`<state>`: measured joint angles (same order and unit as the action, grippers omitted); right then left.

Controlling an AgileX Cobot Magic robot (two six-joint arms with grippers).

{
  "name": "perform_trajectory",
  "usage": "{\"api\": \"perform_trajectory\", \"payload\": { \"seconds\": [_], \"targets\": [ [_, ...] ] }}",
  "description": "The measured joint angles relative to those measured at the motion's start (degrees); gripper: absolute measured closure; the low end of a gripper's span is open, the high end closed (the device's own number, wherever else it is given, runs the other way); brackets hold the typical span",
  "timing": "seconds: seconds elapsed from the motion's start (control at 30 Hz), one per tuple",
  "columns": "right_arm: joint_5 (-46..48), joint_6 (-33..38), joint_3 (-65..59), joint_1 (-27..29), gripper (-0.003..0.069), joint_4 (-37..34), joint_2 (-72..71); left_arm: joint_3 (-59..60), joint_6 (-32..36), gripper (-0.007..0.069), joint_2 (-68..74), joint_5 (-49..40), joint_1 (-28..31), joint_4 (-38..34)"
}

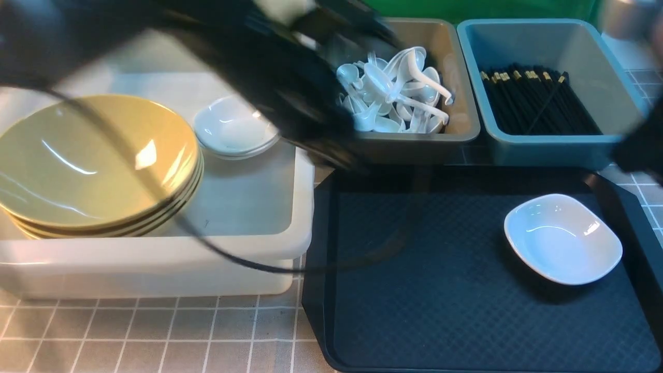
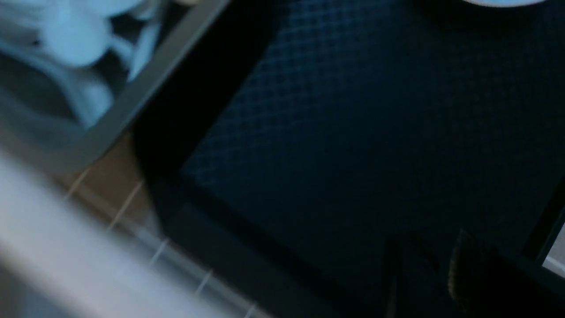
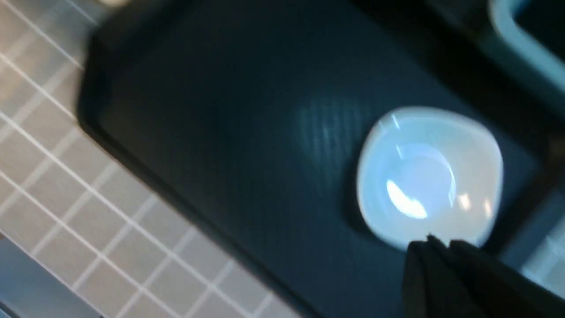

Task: On grey table put chopsticks spoon bowls plates into blue grey white boxes.
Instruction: 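Grasp the small white bowl on the black tray by its rim with the left gripper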

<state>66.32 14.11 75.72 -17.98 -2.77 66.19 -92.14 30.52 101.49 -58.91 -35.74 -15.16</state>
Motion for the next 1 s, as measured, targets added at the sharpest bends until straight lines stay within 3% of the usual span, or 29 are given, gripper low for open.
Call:
{"api": "perform_trajectory", "payload": {
  "seconds": [0.17, 0.3, 0.4, 0.43, 0.63, 0.83, 1.0],
  "targets": [
    [0.0, -0.89, -5.77, 2.62, 0.0621, 0.12, -8.79, -13.09, -4.38, 0.0521, 13.71, -0.59, -8.96, 2.94],
    [0.05, -0.93, -8.05, 2.68, 0.0621, 0.12, -13.27, -23.95, -7.24, 0.0463, 22.68, -4.17, -11.85, 3.36],
    [0.15, -0.95, -8.87, 2.68, 0.0621, 0.28, -15.16, -31.05, -9.26, 0.0391, 27.95, -5.8, -12.78, 3.14],
    [0.15, -0.95, -9.37, 2.68, 0.0621, 0.72, -16.27, -35.48, -11.93, 0.0328, 31.25, -6.01, -12.87, 1.81],
    [0.15, -0.95, -9.88, 2.68, 0.062, 1.11, -17.21, -42.24, -19.75, 0.0163, 38.44, -3.35, -12.25, -0.71],
    [0.15, -0.95, -9.88, 2.68, 0.0619, 1.14, -17.21, -42.7, -20.93, 0.0132, 42.63, -0.61, -12.2, -1.01],
    [0.15, -0.95, -9.88, 2.68, 0.0615, 1.18, -17.26, -42.95, -20.93, 0.0163, 44.3, 0.93, -12.25, -2.36]
  ]
}}
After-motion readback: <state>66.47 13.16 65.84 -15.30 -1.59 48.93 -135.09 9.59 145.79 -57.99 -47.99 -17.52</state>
